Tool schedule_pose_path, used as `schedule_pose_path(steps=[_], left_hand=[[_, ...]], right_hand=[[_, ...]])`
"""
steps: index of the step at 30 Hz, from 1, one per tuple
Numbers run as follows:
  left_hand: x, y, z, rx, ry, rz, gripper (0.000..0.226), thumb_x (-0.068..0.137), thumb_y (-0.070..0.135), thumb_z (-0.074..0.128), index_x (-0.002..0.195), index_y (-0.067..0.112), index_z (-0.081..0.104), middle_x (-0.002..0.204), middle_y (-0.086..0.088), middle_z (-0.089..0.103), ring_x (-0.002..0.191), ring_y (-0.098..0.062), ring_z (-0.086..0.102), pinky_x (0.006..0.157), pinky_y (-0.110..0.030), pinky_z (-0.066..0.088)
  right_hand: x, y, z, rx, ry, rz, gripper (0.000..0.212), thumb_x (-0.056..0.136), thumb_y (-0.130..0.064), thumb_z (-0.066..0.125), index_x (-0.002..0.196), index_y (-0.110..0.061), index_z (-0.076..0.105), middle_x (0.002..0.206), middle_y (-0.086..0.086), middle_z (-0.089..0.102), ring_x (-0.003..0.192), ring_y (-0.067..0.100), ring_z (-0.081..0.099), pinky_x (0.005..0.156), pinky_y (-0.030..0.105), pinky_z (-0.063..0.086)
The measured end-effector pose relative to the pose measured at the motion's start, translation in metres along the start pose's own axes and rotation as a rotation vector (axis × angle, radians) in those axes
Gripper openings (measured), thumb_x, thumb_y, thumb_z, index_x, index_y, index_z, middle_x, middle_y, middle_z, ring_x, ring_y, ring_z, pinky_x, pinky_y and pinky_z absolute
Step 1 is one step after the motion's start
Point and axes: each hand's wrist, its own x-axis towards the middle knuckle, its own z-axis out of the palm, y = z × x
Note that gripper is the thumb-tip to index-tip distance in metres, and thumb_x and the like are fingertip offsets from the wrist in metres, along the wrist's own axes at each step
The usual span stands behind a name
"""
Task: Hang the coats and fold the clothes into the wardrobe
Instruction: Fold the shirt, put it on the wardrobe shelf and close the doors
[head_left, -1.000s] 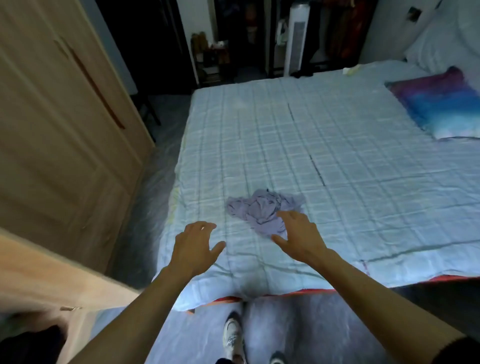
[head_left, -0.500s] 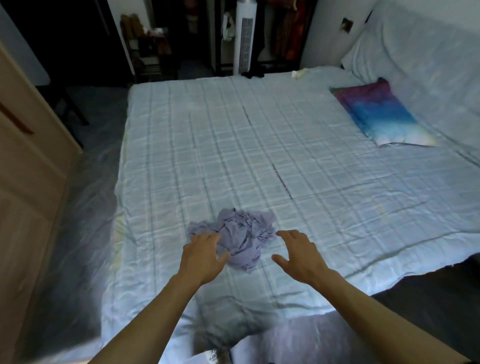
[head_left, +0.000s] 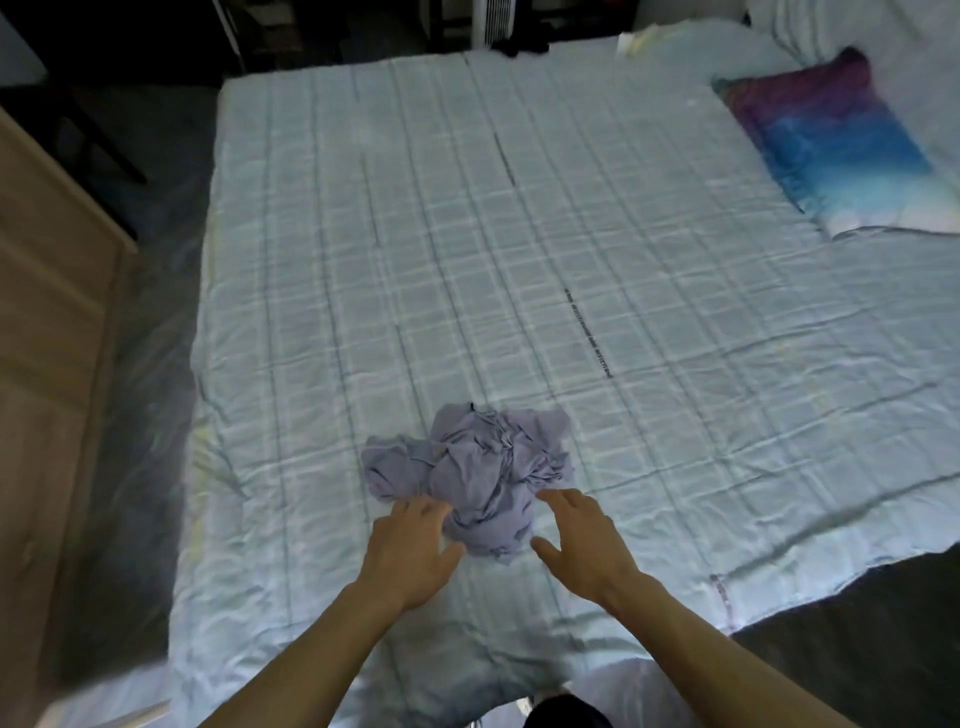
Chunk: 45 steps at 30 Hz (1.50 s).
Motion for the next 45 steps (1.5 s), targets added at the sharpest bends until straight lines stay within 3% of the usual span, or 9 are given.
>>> schedule_pose_path(steps=[7,10,15,19,26,30,37,40,45], left_hand=[[0.057,0.007,0.042,-0.061,-0.059,0.018,0.043,0.094,0.046,0.051,0.129,0.021,0.051,0.133,0.001,0.049,0.121,-0.022,0.044,0.097,-0.037,0.041],[0.072,0.001,0.053,-0.069,-0.062,0.011,0.041,0.094,0.044,0.053,0.126,0.02,0.052,0.129,-0.001,0.052,0.117,-0.024,0.047,0.095,-0.04,0.044],[0.08,-0.005,0.075,-0.034,-0.184,0.027,0.043,0.094,0.042,0.052,0.131,0.022,0.047,0.128,-0.003,0.05,0.114,-0.025,0.048,0.093,-0.04,0.044],[0.075,-0.008,0.088,0.057,-0.209,0.025,0.047,0.089,0.039,0.053,0.132,0.023,0.042,0.125,-0.003,0.048,0.115,-0.026,0.045,0.09,-0.038,0.041],[0.075,-0.007,0.078,0.068,-0.059,-0.029,0.005,0.09,0.019,0.051,0.092,0.024,0.052,0.093,0.004,0.06,0.095,-0.018,0.051,0.07,-0.031,0.023],[0.072,0.001,0.056,0.005,0.053,-0.013,0.016,0.089,0.014,0.05,0.077,0.022,0.043,0.077,0.005,0.047,0.078,-0.017,0.04,0.066,-0.032,0.023],[0.063,0.024,-0.022,-0.253,0.294,0.01,0.016,0.095,0.012,0.051,0.08,0.005,0.053,0.073,-0.011,0.058,0.067,-0.026,0.053,0.062,-0.045,0.041],[0.055,0.035,-0.059,-0.296,0.368,0.046,0.014,0.097,0.016,0.051,0.087,0.006,0.054,0.077,-0.011,0.062,0.07,-0.027,0.057,0.066,-0.045,0.045],[0.04,0.049,-0.121,-0.364,0.458,0.071,0.013,0.097,0.015,0.049,0.085,0.011,0.05,0.076,-0.005,0.06,0.07,-0.028,0.056,0.065,-0.045,0.046]], right_hand=[[0.065,0.03,0.04,0.127,-0.054,-0.027,0.051,0.093,-0.032,0.058,0.14,-0.02,0.042,0.138,0.005,0.049,0.127,0.027,0.045,0.104,0.039,0.039],[0.085,0.037,0.055,0.15,-0.046,-0.05,0.059,0.09,-0.027,0.063,0.144,-0.02,0.039,0.139,0.004,0.048,0.128,0.028,0.043,0.105,0.038,0.039],[0.103,0.04,0.076,-0.022,-0.085,-0.13,0.059,0.085,-0.028,0.066,0.139,-0.022,0.044,0.143,0.003,0.039,0.132,0.028,0.035,0.099,0.04,0.044],[0.106,0.04,0.089,-0.05,-0.082,-0.113,0.046,0.086,-0.021,0.061,0.13,-0.022,0.05,0.131,0.002,0.05,0.122,0.025,0.045,0.092,0.036,0.045],[0.099,0.039,0.083,0.004,0.022,-0.098,0.014,0.093,-0.016,0.051,0.099,-0.012,0.063,0.095,0.007,0.065,0.092,0.026,0.056,0.077,0.035,0.044],[0.091,0.029,0.056,0.177,0.121,-0.123,0.017,0.093,-0.01,0.053,0.076,-0.008,0.053,0.078,0.008,0.06,0.077,0.024,0.051,0.07,0.037,0.042],[0.078,-0.005,-0.013,0.37,0.257,-0.13,0.012,0.097,-0.006,0.049,0.088,-0.001,0.057,0.085,0.011,0.058,0.077,0.022,0.053,0.069,0.035,0.043],[0.069,-0.021,-0.047,0.479,0.295,-0.11,0.013,0.099,-0.008,0.049,0.088,-0.006,0.055,0.075,0.008,0.06,0.061,0.011,0.051,0.055,0.019,0.038],[0.051,-0.048,-0.101,0.499,0.422,-0.147,0.009,0.099,-0.011,0.05,0.092,-0.013,0.056,0.074,0.002,0.062,0.064,0.016,0.058,0.054,0.019,0.039]])
